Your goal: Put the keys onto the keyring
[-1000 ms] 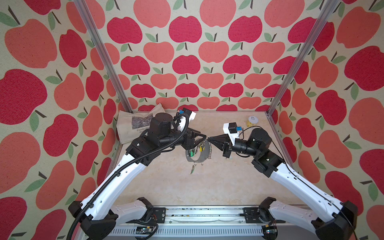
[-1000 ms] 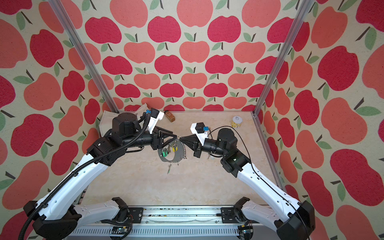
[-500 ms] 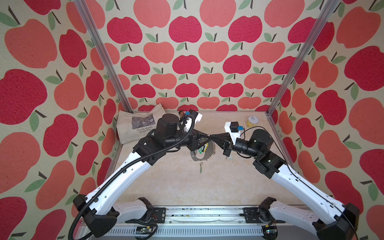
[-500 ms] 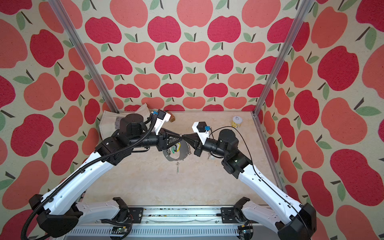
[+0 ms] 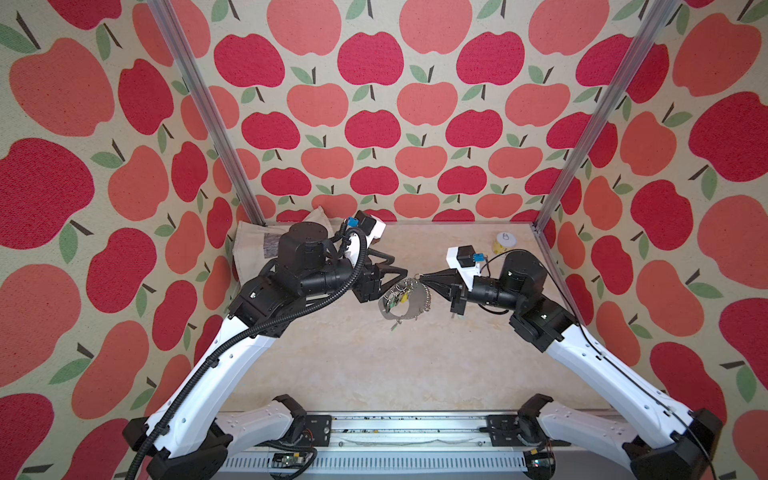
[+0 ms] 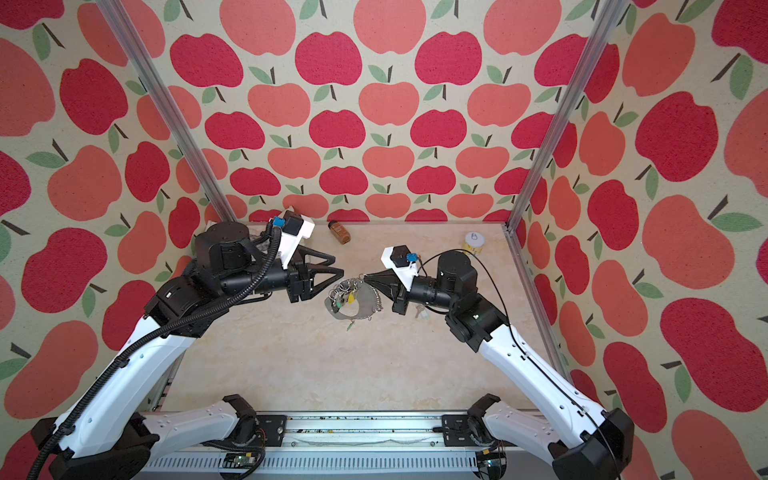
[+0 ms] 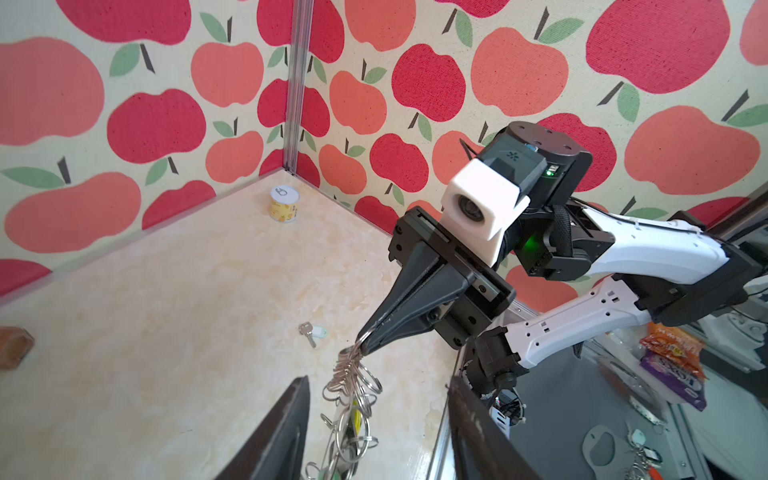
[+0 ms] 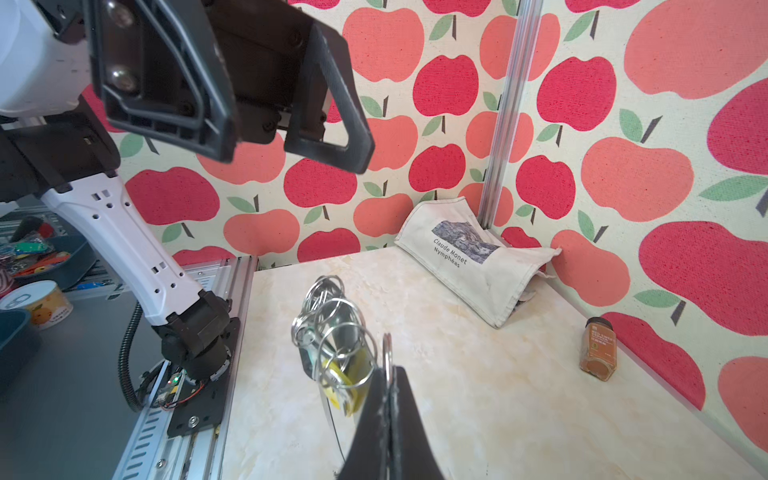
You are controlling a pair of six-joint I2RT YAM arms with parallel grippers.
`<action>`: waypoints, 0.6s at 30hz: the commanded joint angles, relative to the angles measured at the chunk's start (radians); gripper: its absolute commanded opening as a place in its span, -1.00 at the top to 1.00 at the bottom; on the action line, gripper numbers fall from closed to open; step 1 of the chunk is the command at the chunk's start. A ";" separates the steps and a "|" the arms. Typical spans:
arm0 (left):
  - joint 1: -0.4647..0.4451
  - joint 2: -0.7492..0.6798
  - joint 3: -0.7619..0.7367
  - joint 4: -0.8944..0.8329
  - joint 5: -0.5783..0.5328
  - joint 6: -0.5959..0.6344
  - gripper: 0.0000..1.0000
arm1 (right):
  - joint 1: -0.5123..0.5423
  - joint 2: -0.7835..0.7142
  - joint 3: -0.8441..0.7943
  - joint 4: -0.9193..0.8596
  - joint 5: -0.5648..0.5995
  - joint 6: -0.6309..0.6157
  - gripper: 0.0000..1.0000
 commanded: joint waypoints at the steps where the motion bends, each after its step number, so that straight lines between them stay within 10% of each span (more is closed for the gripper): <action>1: -0.027 0.046 0.053 -0.119 -0.010 0.197 -0.07 | -0.003 0.000 0.062 -0.083 -0.069 -0.073 1.00; 18: -0.172 0.138 0.117 -0.199 -0.099 0.488 0.28 | -0.001 0.021 0.136 -0.210 -0.130 -0.147 1.00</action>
